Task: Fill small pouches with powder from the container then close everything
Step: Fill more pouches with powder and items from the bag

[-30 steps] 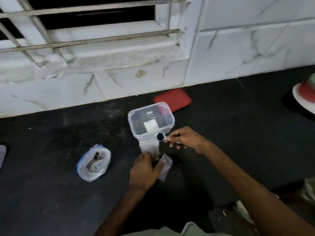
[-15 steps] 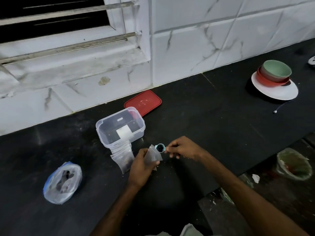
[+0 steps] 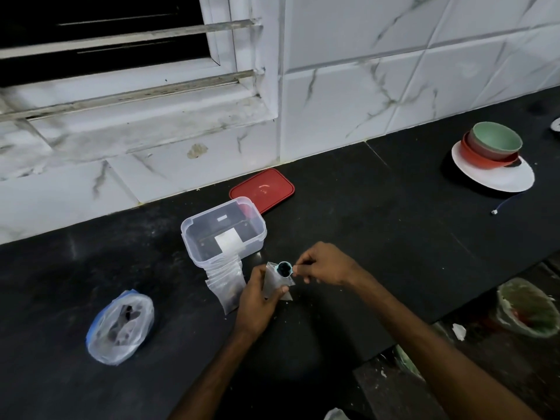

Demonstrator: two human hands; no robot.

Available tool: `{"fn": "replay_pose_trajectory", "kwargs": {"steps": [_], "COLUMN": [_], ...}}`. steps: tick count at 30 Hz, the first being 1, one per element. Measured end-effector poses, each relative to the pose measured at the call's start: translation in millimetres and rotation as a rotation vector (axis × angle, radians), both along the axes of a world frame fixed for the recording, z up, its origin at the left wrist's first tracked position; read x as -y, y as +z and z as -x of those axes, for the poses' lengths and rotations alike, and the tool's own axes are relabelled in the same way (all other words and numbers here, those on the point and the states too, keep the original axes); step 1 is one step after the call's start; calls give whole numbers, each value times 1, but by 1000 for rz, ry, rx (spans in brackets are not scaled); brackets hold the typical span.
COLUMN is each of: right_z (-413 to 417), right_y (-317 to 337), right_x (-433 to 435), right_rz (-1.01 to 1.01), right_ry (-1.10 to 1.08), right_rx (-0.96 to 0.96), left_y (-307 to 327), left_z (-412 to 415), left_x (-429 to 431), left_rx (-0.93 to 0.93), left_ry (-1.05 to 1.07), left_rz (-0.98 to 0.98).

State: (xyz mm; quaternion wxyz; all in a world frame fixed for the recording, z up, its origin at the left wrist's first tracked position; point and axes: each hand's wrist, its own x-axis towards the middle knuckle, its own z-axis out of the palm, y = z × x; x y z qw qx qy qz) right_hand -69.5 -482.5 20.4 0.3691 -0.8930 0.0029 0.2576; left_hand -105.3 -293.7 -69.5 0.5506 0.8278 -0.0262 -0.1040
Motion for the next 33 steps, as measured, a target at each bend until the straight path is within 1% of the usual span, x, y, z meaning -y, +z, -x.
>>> {"fn": "replay_pose_trajectory", "kwargs": {"steps": [3,8,11,13,15,17,21,24,27,29,33], "right_z": [-3,-5,0,4,9,11,16,19,18,17,15], "right_y": [7,7,8,9,9,8,5,3,-1,-5,-9], "right_x": [-12,-28,-42,-49,-53,-54,-58,-62,-65,-66,-68], "right_rz": [73,279,362,443,477,462,379,283,222,154,5], "right_ry": [52,84,134,219,284,291,238,144,97,12,-117], "right_rx": [33,76,210,334,429,475,540,616,611,606,488], "left_y": [2,6,7,8,9,10,13,11,11,12,12], "left_z": [-2,-4,-5,-7,-7,-7,-5,-3,-1,0,3], "left_x": [-3,-5,-8,-11,-12,-14,-18,-20,-23,-27,-35], "left_rx": [-21,-17,-34,-23,-18,-16,-14,-27,-44,-32,-28], "left_ry": [-1,-21,-12,-5,-6,15,78,98,124,137,139], "left_rz": [13,6,27,30,42,61,79,110,140,155,164]}}
